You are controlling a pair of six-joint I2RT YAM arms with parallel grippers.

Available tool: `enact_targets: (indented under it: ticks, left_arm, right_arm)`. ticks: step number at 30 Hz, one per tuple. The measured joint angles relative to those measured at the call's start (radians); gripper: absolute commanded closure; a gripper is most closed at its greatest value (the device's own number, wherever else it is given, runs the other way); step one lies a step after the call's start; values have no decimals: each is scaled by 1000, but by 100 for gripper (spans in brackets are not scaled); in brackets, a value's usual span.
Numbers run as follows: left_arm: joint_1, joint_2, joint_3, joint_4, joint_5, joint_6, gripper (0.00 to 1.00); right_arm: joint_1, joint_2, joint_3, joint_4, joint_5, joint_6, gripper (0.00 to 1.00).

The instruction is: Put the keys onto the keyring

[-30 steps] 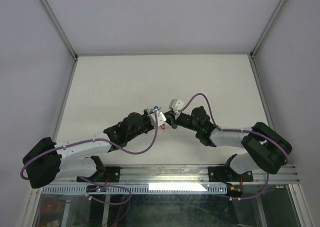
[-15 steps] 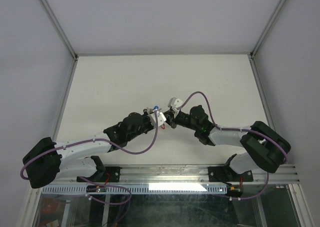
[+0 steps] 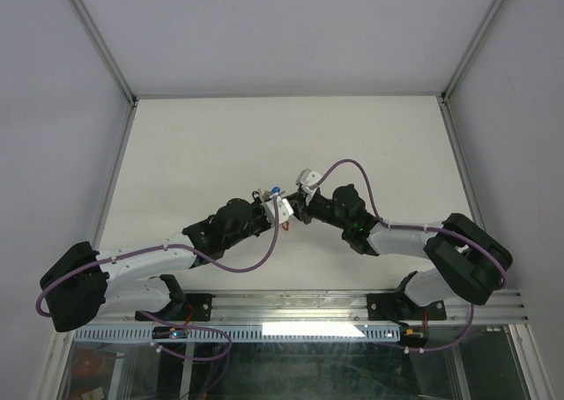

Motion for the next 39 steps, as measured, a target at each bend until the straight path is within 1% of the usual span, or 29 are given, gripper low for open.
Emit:
enact_targets:
  ticks: [5, 10, 18, 22, 24, 25, 28, 30, 32, 37, 39]
  left_arm:
    - [0, 0, 0, -3, 14, 0, 100]
    - [0, 0, 0, -3, 15, 0, 100]
    - [0, 0, 0, -3, 22, 1, 100]
    - [0, 0, 0, -3, 22, 1, 100]
    - [0, 0, 0, -3, 23, 0, 100]
    - [0, 0, 0, -3, 23, 0, 100]
    - [0, 0, 0, -3, 31, 0, 100]
    - [0, 0, 0, -5, 39, 0, 100]
    - [0, 0, 0, -6, 40, 0, 100]
    - [0, 0, 0, -10, 40, 0, 100]
    - [0, 0, 0, -13, 41, 0, 100]
  right_arm:
    - [-1, -12, 0, -34, 27, -9, 77]
    - [-1, -35, 0, -66, 58, -30, 68]
    - [-15, -119, 0, -166, 143, -92, 63]
    - [-30, -174, -1, -207, 159, -106, 61]
    - [-41, -199, -5, -214, 142, -104, 60]
    - [-45, -208, -9, -214, 124, -99, 58]
    - [-58, -230, -33, -204, 42, -69, 47]
    - [-58, -229, -40, -196, -11, -35, 45]
    - [-58, -222, -40, -181, -51, 1, 45]
    - [-58, -210, -47, -152, -86, 118, 57]
    - [-58, -204, -53, -146, -91, 169, 58]
